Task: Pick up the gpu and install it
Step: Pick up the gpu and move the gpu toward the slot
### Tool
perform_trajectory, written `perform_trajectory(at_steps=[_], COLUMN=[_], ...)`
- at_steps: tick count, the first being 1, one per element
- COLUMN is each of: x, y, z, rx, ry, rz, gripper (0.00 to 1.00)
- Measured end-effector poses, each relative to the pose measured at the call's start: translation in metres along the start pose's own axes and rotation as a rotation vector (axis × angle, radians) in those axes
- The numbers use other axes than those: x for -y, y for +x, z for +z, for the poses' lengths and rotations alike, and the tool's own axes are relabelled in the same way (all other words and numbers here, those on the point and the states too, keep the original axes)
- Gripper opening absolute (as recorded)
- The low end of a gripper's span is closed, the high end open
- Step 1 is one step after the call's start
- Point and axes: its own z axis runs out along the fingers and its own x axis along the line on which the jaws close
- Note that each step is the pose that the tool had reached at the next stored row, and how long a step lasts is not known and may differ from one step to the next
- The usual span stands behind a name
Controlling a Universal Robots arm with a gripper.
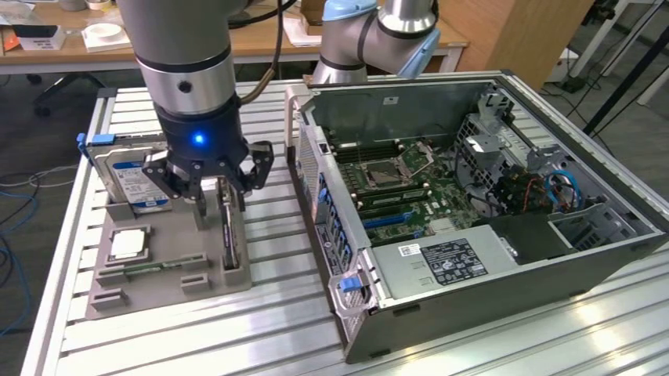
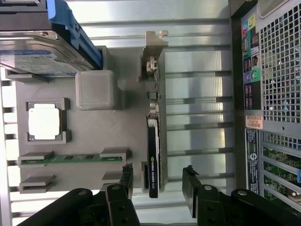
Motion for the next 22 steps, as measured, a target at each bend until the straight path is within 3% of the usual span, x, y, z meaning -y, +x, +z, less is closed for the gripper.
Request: perform_trajectory(at_steps=[22], x=[0.0005], y=[0.0007], z=[0.0095], rx=[0.0000], ry=[-0.0001], rz=[0.000], gripper=[0.55])
